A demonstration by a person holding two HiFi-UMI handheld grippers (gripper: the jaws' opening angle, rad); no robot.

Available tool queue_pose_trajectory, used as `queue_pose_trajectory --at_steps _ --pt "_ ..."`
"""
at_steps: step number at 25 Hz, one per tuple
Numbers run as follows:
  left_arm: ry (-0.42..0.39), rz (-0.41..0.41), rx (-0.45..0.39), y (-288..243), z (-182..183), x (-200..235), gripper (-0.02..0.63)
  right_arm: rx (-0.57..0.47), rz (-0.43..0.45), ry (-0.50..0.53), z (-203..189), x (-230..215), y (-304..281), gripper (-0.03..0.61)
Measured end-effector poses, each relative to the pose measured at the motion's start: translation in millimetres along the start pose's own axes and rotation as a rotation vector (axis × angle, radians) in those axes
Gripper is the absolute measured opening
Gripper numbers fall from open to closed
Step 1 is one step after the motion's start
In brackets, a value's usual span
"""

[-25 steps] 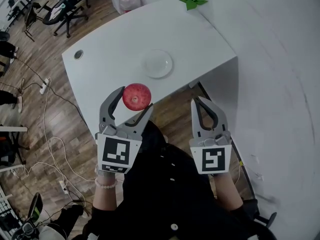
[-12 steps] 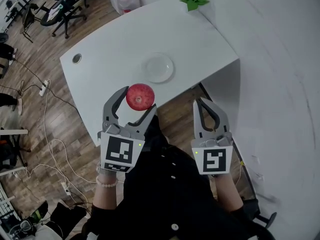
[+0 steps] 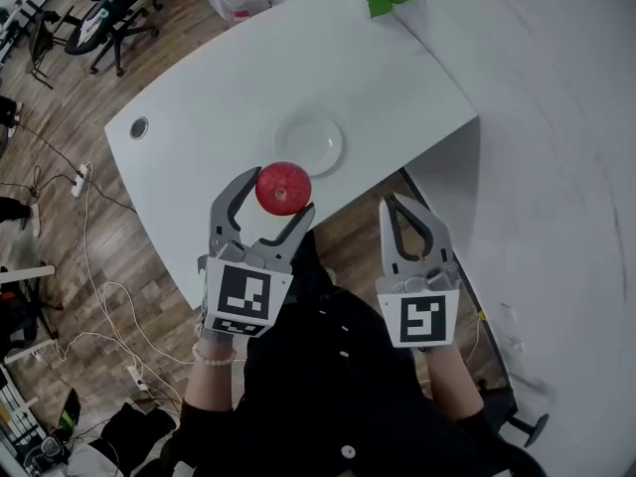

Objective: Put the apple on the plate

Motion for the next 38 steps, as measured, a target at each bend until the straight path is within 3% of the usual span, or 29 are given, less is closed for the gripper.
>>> queue_pose_trajectory --at_steps 38 --pt "-0.014 -0.163 0.167 -159.8 -99.6 -15.9 0.357 0.165 -0.019 -0.098 -52.4 -59.6 -85.2 0.043"
Point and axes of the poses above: the fingertips, and each gripper's own axes: y backward along the fingers, x to its left, z out of its top, the point moved 1 cm from there along y, backward along the fingers, and after that the axes turned 15 degrees about z, right-handed, at the moved point
